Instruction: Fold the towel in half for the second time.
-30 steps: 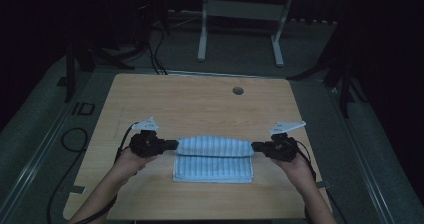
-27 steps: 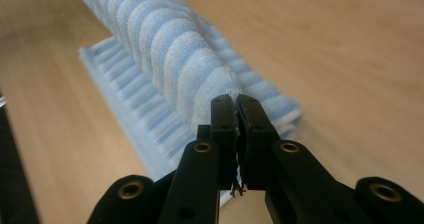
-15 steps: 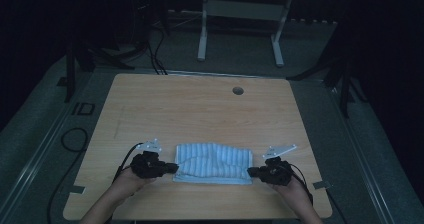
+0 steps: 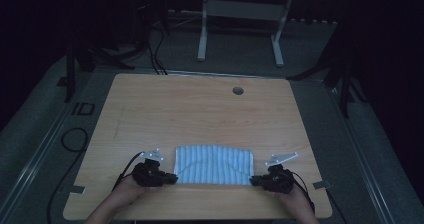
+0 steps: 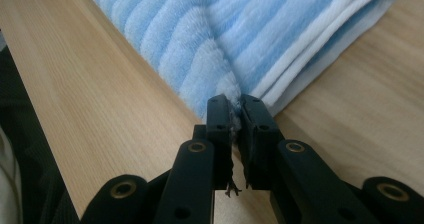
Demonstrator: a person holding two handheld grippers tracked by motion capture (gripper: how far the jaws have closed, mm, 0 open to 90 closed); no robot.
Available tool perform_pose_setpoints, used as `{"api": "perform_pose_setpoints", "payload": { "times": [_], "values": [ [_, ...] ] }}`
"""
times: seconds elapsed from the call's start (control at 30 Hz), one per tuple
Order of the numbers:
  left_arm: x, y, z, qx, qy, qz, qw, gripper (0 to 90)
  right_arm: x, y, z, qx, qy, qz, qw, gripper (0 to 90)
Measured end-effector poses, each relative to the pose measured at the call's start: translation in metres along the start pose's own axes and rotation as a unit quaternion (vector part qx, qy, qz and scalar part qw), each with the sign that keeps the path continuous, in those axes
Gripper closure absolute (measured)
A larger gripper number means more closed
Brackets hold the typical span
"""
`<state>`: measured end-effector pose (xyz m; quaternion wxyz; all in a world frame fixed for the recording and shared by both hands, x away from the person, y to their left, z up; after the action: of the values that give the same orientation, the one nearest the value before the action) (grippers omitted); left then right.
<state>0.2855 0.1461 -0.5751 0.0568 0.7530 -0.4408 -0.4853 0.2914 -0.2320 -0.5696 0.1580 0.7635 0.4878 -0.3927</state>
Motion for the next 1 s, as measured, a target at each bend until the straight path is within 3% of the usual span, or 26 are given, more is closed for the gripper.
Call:
{"api": "perform_pose_setpoints", "payload": {
  "times": [0.13,0.3,0.37,0.5,0.57,0.67,0.77,0.87,0.93,1.0],
  "values": [
    [-0.005,0.001,-0.004,0.006,0.006,0.000,1.0000,83.1,-0.005,0.002,-0.001,0.001,0.003,0.005,1.0000,72.3],
    [-0.015,-0.002,-0.013,-0.001,0.031,-0.001,0.9995,66.6,-0.016,0.013,-0.013,0.001,0.026,0.024,0.9994,49.5],
    [-0.019,-0.004,-0.017,-0.003,0.042,-0.001,0.9991,63.7,-0.018,0.018,-0.019,-0.007,0.031,0.038,0.9988,45.0],
    [-0.025,-0.007,-0.024,-0.004,0.056,-0.001,0.9984,59.4,-0.021,0.026,-0.029,0.002,0.047,0.028,0.9985,33.4],
    [-0.025,-0.007,-0.028,-0.007,0.065,0.003,0.9978,58.4,-0.021,0.030,-0.034,0.005,0.062,0.042,0.9972,27.5],
    [-0.020,-0.003,-0.032,-0.004,0.067,0.006,0.9977,53.9,-0.017,0.033,-0.041,0.002,0.068,0.039,0.9969,19.2],
    [-0.014,0.002,-0.036,0.006,0.069,0.016,0.9975,53.6,-0.014,0.034,-0.048,0.004,0.078,0.035,0.9963,19.4],
    [-0.014,0.002,-0.038,0.013,0.090,0.026,0.9955,47.5,-0.014,0.035,-0.051,0.003,0.103,0.023,0.9944,19.3],
    [-0.014,-0.001,-0.039,0.003,0.104,0.028,0.9942,38.6,-0.014,0.038,-0.051,0.015,0.120,0.016,0.9925,17.9],
    [-0.013,-0.004,-0.041,0.001,0.119,0.019,0.9927,28.2,-0.013,0.042,-0.050,0.027,0.124,0.023,0.9917,18.7]
  ]
}}
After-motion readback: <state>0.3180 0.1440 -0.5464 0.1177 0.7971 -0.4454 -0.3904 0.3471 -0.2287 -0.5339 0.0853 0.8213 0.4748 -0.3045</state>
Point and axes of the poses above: each handheld gripper's, and its own axes: x roughly forward along the jaws, z roughly out of its underside, y roughly to its right, the point moved 4 cm from there along x, roughly forward along the jaws, and after that the axes turned 13 degrees about -x, right-handed, at the moved point
